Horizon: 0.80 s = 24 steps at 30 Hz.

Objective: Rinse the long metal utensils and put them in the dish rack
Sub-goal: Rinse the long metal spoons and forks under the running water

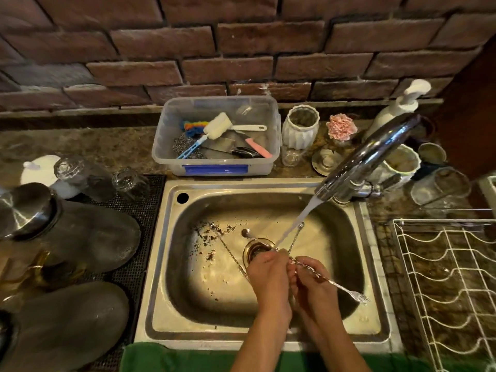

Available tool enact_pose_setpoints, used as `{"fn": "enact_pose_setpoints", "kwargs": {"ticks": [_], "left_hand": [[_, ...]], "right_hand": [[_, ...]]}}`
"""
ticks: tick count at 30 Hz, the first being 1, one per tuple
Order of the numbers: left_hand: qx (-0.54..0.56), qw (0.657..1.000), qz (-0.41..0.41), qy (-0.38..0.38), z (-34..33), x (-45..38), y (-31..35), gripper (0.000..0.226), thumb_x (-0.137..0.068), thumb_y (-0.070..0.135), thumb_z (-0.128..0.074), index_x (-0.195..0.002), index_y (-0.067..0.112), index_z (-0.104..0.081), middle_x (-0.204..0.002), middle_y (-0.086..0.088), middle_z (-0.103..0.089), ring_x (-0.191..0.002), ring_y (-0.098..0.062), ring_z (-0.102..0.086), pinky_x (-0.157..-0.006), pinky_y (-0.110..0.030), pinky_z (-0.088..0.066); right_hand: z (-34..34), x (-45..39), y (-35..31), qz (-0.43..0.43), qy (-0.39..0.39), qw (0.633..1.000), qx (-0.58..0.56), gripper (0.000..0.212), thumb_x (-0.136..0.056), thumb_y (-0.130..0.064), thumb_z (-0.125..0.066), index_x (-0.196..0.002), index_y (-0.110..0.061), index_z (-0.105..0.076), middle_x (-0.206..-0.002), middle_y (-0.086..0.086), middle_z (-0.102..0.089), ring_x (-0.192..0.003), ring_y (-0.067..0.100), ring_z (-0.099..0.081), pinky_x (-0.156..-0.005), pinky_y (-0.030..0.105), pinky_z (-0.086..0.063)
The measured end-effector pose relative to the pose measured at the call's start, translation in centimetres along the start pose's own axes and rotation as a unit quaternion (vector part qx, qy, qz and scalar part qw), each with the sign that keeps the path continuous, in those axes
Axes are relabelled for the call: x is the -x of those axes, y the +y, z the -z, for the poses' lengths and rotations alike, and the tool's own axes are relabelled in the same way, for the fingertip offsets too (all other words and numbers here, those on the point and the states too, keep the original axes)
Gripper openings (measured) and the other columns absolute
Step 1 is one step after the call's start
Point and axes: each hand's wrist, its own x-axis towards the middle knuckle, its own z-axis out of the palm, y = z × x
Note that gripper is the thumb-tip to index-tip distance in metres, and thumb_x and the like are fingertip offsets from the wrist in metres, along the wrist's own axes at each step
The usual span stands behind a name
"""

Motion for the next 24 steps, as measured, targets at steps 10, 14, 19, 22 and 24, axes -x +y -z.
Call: {"fn": "enact_pose_setpoints", "kwargs": {"ticks": [10, 14, 19, 22, 24], "left_hand": [[0.030, 0.999, 0.013, -0.041, -1.5, 0.7, -0.4, 0.003, -0.089, 0.003, -0.073, -0.087, 0.001, -0.072, -0.073, -0.011, -0.073, -0.064, -0.018, -0.069, -0.059, -0.024, -0.057], [0.118, 0.992, 0.026, -0.046, -1.5, 0.0, 0.5, 0.007, -0.089, -0.001, -0.071, -0.096, 0.000, -0.072, -0.084, -0.013, -0.079, -0.076, -0.020, -0.078, -0.065, -0.024, -0.061], [0.175, 0.982, 0.029, -0.060, -1.7, -1.0, 1.2, 0.016, -0.089, 0.004, -0.072, -0.103, -0.003, -0.073, -0.092, -0.017, -0.079, -0.082, -0.023, -0.078, -0.068, -0.025, -0.062], [0.144, 0.983, 0.042, -0.108, -2.3, -0.2, 0.4, 0.011, -0.092, 0.007, -0.069, -0.101, 0.001, -0.073, -0.091, -0.017, -0.079, -0.084, -0.026, -0.078, -0.068, -0.027, -0.061], [0.158, 0.982, 0.037, -0.101, -2.1, -0.8, 0.5, 0.012, -0.092, 0.006, -0.069, -0.100, 0.000, -0.074, -0.090, -0.018, -0.079, -0.083, -0.026, -0.078, -0.069, -0.028, -0.062]], "right_hand": [[1.1, 0.3, -2.7, 0.084, 0.003, 0.993, -0.086, 0.015, -0.079, -0.011, -0.065, -0.083, 0.001, -0.073, -0.081, 0.018, -0.075, -0.074, 0.024, -0.075, -0.063, 0.024, -0.060], [2.2, 0.7, -4.2, 0.099, 0.052, 0.990, -0.084, 0.021, -0.080, -0.010, -0.066, -0.090, 0.008, -0.067, -0.082, 0.020, -0.074, -0.075, 0.024, -0.076, -0.064, 0.022, -0.060], [2.9, 1.5, -4.8, 0.116, 0.077, 0.987, -0.076, 0.017, -0.091, -0.004, -0.059, -0.097, 0.011, -0.065, -0.079, 0.017, -0.076, -0.073, 0.022, -0.076, -0.067, 0.022, -0.061], [2.5, 2.1, -5.2, 0.109, 0.080, 0.988, -0.081, 0.014, -0.094, 0.000, -0.056, -0.094, 0.010, -0.065, -0.077, 0.017, -0.076, -0.071, 0.022, -0.076, -0.066, 0.023, -0.061], [2.6, 2.4, -5.9, 0.113, 0.085, 0.987, -0.080, 0.015, -0.095, 0.001, -0.055, -0.092, 0.010, -0.066, -0.075, 0.015, -0.076, -0.069, 0.019, -0.076, -0.065, 0.021, -0.061]]}}
